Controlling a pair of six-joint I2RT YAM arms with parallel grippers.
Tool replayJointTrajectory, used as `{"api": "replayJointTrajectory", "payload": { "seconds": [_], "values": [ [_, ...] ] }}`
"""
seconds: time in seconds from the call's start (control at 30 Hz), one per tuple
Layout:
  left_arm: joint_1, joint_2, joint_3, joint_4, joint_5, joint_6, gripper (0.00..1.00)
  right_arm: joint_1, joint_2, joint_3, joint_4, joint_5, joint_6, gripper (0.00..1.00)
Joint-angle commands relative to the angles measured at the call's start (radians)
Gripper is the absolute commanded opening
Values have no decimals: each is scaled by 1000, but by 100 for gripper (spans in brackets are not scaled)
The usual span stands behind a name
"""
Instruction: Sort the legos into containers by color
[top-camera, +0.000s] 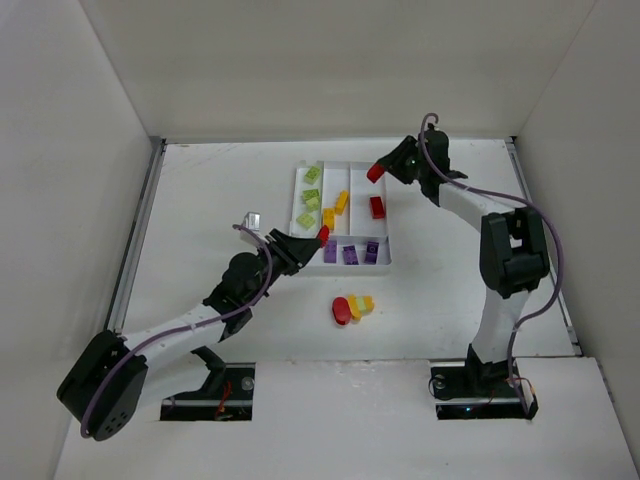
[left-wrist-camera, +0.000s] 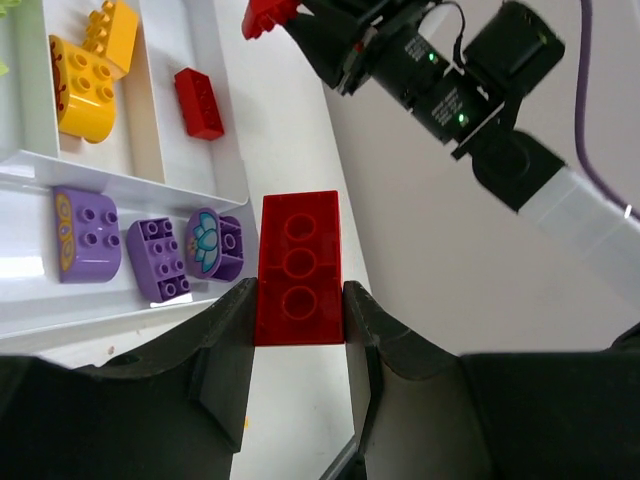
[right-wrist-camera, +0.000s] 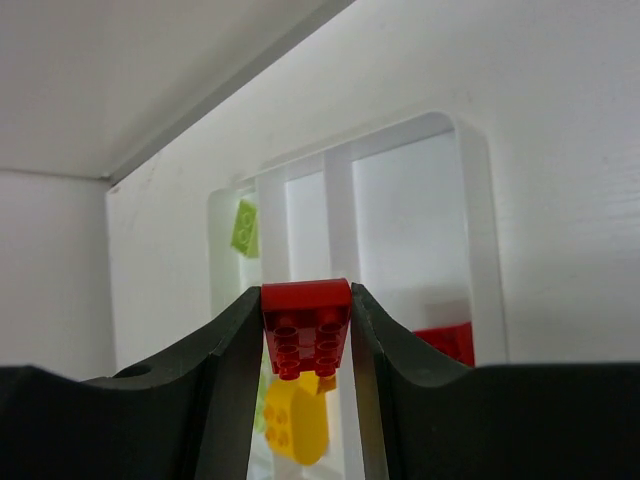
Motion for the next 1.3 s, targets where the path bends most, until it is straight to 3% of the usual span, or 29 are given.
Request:
{"api": "replayJointTrajectory", "payload": {
  "seconds": [0.0, 0.17, 0.47, 0.63, 0.7, 0.77, 0.83, 1.03, 1.27],
  "values": [
    [-8, 15, 46, 26, -6, 63, 16, 15, 68, 120, -190, 90, -100, 37],
    [0, 64, 67, 21, 5, 83, 16, 30, 135, 209, -240, 93, -115, 40],
    [-20, 220, 208, -39, -5, 173, 16, 37, 135, 265, -250, 80, -112, 62],
    [-25, 354, 346, -99, -21, 218, 16, 43, -106, -27, -88, 106, -91, 61],
    [-32, 424, 421, -126, -37, 256, 16, 47, -231, -199, 11, 142, -59, 51],
    [-42, 491, 504, -177, -54, 291, 16, 60, -374, -388, 111, 191, -26, 30],
    [-54, 565, 598, -233, -80, 343, 16, 81, -497, -532, 151, 234, 6, 22],
    [-66, 795, 898, -445, -173, 466, 16, 175, -781, -809, 168, 325, 35, 26],
    [-74, 955, 1124, -591, -259, 546, 18, 227, -1022, -948, 80, 333, 15, 32]
  ]
}}
